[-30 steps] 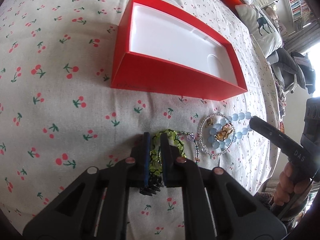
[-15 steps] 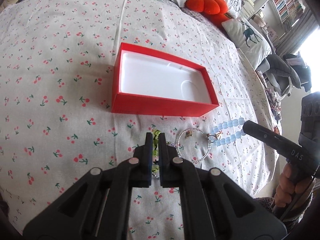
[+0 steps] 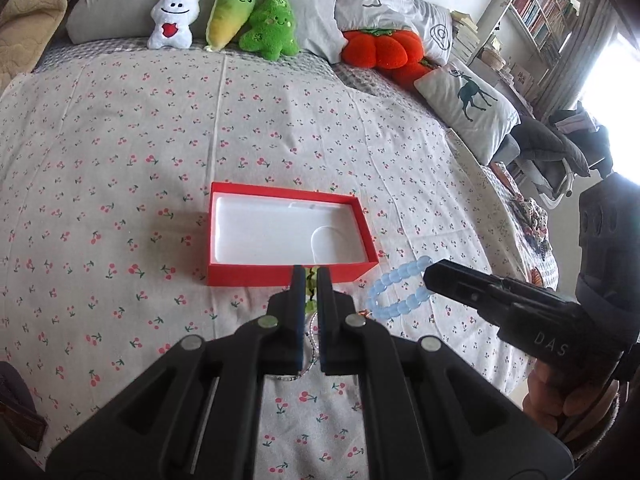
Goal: Organize jewelry
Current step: 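Carry both held bracelets over the red box and lower them inside, then open both grippers to release the bracelets and withdraw from the box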
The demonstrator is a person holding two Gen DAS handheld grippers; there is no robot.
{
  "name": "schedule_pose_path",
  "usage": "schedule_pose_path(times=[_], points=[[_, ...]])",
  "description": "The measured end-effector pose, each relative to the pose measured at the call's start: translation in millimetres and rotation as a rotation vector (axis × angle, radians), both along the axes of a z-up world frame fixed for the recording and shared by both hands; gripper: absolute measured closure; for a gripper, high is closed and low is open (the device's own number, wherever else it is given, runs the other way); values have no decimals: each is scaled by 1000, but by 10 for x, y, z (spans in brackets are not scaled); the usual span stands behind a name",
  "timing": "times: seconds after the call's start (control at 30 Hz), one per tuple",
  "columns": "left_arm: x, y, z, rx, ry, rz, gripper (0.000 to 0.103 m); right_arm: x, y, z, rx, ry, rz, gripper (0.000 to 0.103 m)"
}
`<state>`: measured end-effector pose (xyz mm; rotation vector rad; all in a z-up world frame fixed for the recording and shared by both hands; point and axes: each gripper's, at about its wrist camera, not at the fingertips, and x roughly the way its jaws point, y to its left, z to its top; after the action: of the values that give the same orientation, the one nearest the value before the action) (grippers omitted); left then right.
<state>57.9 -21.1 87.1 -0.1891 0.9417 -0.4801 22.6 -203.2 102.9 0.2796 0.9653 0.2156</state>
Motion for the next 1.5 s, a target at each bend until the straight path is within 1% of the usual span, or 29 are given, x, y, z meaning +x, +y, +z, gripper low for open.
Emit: schedule_pose_path(times=[0.17, 0.33, 0.47, 0.57, 0.6, 0.73, 0.8, 0.93, 1.1, 1.27, 1.3, 1.33, 1.37, 1.4, 1.43, 1.47, 1.5], points=[[56, -99, 122, -1, -34, -5, 97, 122, 53, 100, -2, -17, 6, 91], [183, -160, 214, -41, -67, -4, 97, 262, 37, 165, 13, -39, -4, 91], [321, -178, 165, -69, -82, 6, 97, 411, 38, 142, 31, -51, 0, 91], [439, -142, 30, -75, -83, 22, 97, 549, 56, 63, 38, -54, 9, 91], [482, -131, -35, -70, -78, 25, 97, 596, 66, 26, 41, -53, 14, 91], [685, -58, -331, -6, -42, 59, 97, 788, 89, -183, 46, -32, 30, 91], [773, -10, -461, 32, -28, 80, 97, 869, 73, -312, 24, -12, 25, 91], [887, 46, -649, 56, 9, 98, 97, 1003, -25, -550, -30, 41, -12, 91], [931, -9, -712, 65, 18, 90, 97, 1099, -147, -731, -73, 83, -37, 91], [904, -54, -648, 86, 10, 85, 95, 1096, -187, -729, -74, 81, -36, 90], [883, -51, -624, 96, 8, 84, 87, 1087, -192, -707, -78, 78, -40, 90], [842, -47, -594, 103, 4, 80, 80, 1065, -198, -683, -85, 77, -47, 89], [795, -37, -567, 112, 0, 79, 65, 1040, -203, -654, -92, 71, -49, 88], [730, -17, -532, 117, -9, 84, 54, 1013, -211, -627, -99, 66, -51, 87], [657, 11, -495, 125, -21, 91, 50, 978, -221, -610, -107, 64, -54, 86], [590, 41, -468, 134, -27, 96, 43, 938, -225, -595, -113, 65, -56, 86], [510, 67, -451, 148, -29, 101, 36, 896, -233, -589, -118, 68, -56, 82]])
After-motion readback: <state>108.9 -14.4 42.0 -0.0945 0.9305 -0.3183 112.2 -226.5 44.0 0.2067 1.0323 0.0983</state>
